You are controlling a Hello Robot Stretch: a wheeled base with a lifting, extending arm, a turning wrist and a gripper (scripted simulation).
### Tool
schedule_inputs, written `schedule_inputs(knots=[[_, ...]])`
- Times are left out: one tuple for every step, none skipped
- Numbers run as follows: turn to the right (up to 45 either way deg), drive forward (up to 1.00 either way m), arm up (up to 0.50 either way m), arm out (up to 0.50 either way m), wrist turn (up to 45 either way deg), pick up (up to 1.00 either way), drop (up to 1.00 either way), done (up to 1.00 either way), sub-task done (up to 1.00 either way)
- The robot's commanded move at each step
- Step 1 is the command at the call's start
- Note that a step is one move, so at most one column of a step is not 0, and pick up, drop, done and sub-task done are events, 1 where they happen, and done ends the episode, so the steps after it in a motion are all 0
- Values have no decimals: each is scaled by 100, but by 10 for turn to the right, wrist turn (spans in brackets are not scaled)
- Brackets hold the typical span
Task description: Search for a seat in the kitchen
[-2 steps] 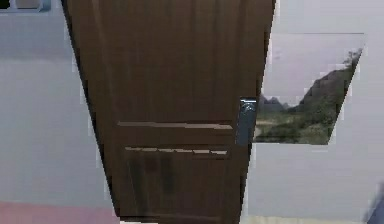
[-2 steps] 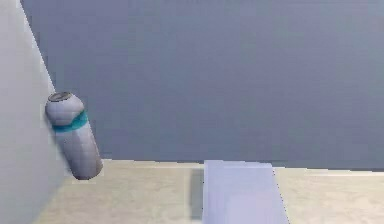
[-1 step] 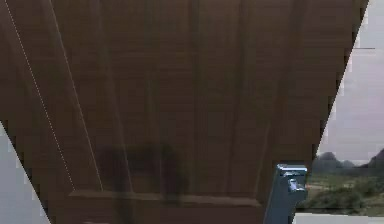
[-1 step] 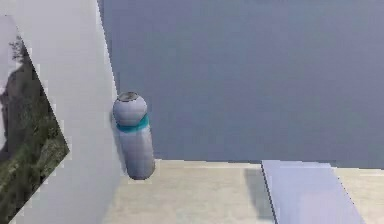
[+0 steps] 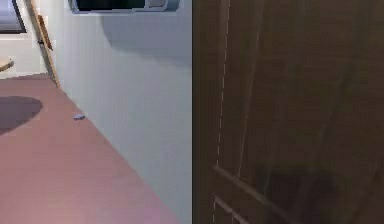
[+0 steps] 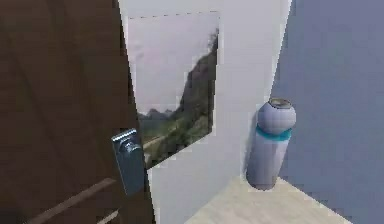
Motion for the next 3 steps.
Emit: schedule_inputs(knots=[[-330, 0, 0, 0, 0, 0, 0, 0, 0], [0, 100, 0, 0, 0, 0, 0, 0, 0], [0, 100, 0, 0, 0, 0, 0, 0, 0]])
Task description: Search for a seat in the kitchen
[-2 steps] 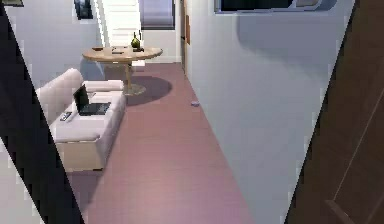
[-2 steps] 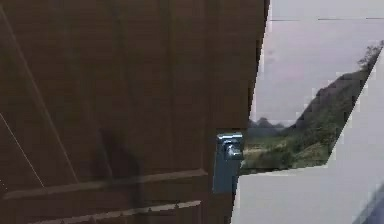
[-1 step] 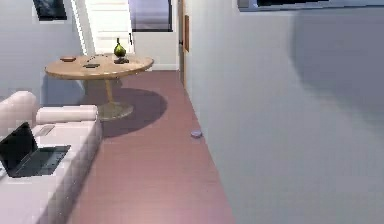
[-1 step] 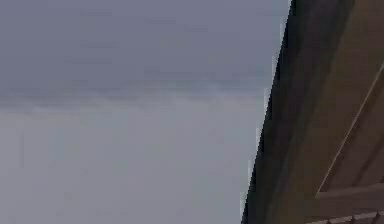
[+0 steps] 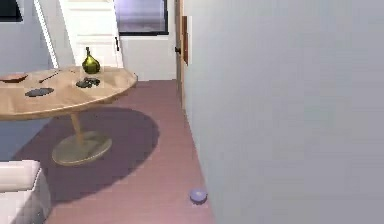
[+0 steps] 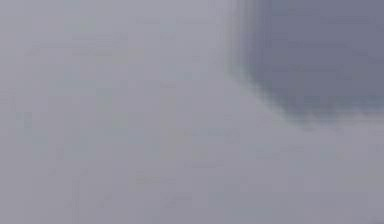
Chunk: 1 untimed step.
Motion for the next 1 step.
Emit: schedule_inputs(knots=[[-30, 0, 0, 0, 0, 0, 0, 0, 0]])
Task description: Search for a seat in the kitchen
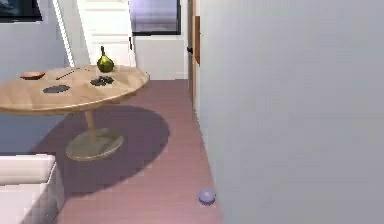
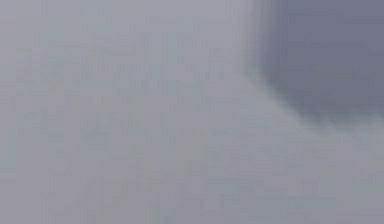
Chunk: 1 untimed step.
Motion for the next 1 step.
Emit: schedule_inputs(knots=[[0, 100, 0, 0, 0, 0, 0, 0, 0]])
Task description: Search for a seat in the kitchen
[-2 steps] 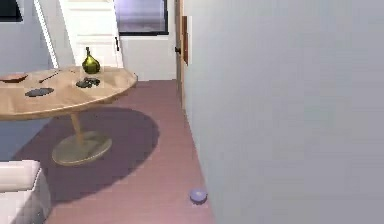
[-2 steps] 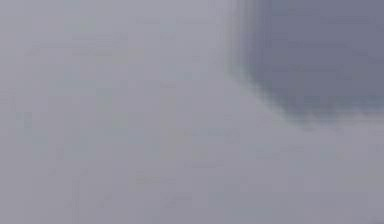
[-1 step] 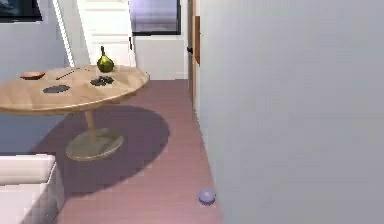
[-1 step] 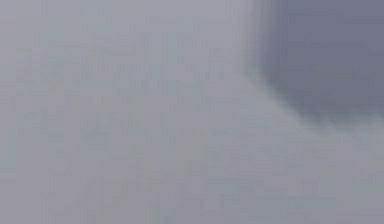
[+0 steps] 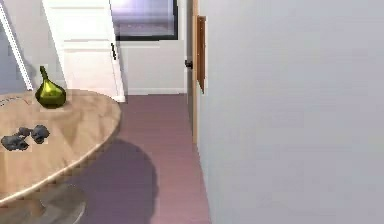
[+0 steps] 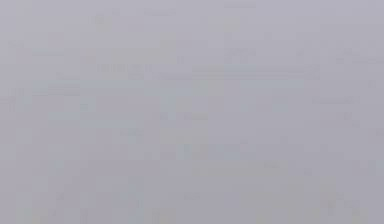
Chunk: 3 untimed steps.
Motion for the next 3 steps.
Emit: schedule_inputs(knots=[[0, 75, 0, 0, 0, 0, 0, 0, 0], [-30, 0, 0, 0, 0, 0, 0, 0, 0], [0, 75, 0, 0, 0, 0, 0, 0, 0]])
